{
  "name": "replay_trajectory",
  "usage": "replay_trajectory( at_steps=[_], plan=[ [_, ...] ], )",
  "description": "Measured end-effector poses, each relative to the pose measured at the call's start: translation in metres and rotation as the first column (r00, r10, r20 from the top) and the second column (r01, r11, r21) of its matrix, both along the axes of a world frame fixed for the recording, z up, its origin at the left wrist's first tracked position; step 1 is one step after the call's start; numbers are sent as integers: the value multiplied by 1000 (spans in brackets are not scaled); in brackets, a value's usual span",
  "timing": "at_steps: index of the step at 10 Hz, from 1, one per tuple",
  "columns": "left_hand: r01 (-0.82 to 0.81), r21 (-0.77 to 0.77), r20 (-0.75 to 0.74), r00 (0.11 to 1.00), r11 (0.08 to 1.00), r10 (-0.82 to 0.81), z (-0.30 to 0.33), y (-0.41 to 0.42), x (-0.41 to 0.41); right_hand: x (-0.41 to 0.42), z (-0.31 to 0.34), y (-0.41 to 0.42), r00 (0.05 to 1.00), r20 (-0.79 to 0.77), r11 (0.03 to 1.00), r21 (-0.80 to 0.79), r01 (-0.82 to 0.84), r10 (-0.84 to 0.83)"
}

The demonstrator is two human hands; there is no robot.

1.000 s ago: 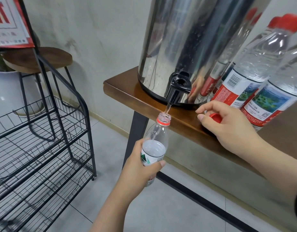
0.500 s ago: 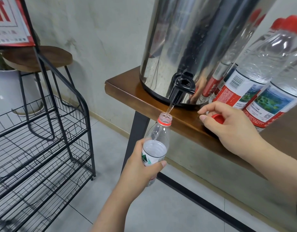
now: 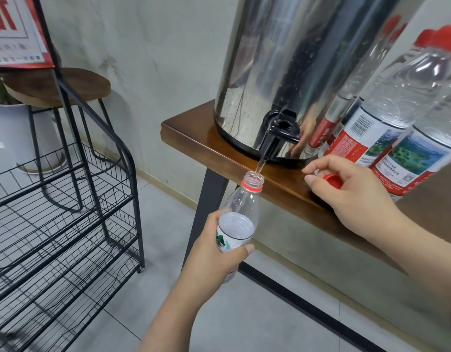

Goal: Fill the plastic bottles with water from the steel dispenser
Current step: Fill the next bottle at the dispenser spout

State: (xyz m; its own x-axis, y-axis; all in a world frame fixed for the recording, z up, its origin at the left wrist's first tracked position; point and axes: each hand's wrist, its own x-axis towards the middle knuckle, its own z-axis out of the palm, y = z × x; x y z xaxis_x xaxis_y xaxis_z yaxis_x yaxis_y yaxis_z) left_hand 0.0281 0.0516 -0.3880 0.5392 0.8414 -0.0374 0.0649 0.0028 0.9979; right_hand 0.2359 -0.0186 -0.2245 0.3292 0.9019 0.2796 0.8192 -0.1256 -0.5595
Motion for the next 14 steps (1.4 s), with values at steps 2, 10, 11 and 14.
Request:
replay_trajectory(
  at_steps=[2, 10, 11, 14],
  plan=[
    [-4, -3, 4, 1000, 1000, 4, 0, 0, 0, 0, 0, 0, 1000, 2, 1000, -1, 0, 0],
    [-7, -14, 11, 1000, 1000, 7, -1, 1, 2, 1, -2, 1, 1000, 2, 1000, 17, -11, 11],
    [-10, -13, 8, 1000, 1000, 10, -1, 1, 1, 1, -2, 1, 1000, 1, 1000, 15, -6, 6],
    [-11, -1, -10, 1000, 1000, 11, -2, 1, 2, 1, -1, 0, 1000, 2, 1000, 4, -3, 3]
  ],
)
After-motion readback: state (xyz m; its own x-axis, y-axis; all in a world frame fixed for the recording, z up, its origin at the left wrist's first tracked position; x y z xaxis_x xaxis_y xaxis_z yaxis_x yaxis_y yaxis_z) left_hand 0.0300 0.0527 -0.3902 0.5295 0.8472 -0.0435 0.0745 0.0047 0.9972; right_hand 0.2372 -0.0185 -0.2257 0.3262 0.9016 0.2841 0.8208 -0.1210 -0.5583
